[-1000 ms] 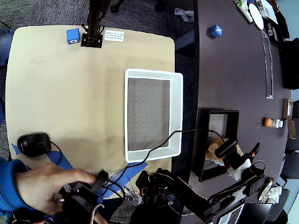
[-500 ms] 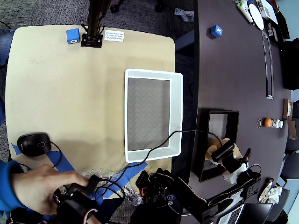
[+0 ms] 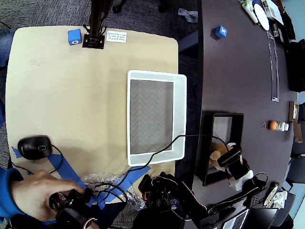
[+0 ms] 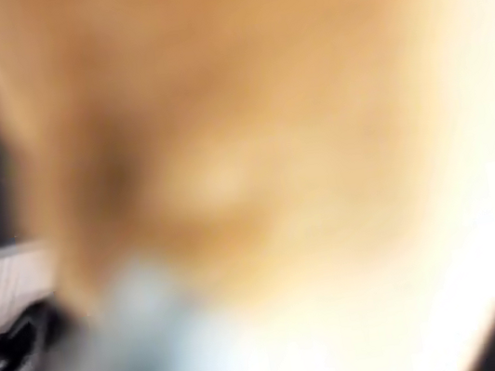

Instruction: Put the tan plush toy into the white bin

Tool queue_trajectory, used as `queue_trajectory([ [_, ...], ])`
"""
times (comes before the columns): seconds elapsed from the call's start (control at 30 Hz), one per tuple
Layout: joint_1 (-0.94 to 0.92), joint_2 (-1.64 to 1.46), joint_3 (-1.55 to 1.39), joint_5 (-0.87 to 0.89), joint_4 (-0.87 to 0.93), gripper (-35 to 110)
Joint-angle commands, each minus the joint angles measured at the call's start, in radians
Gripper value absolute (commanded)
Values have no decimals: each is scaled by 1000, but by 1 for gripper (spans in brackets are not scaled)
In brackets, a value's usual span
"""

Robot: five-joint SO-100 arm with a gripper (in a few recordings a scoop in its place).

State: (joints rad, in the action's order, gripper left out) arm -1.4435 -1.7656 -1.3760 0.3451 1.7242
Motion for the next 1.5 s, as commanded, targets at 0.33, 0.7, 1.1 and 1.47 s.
queue_trajectory([
  [0.33,-9,-57,-28,0,5,8],
  [0.7,-5,-69,-91,-2,3,0],
  [1.1,-3,-175,110,-5,15,0],
  [1.47,195,-371,270,-80,17,0],
])
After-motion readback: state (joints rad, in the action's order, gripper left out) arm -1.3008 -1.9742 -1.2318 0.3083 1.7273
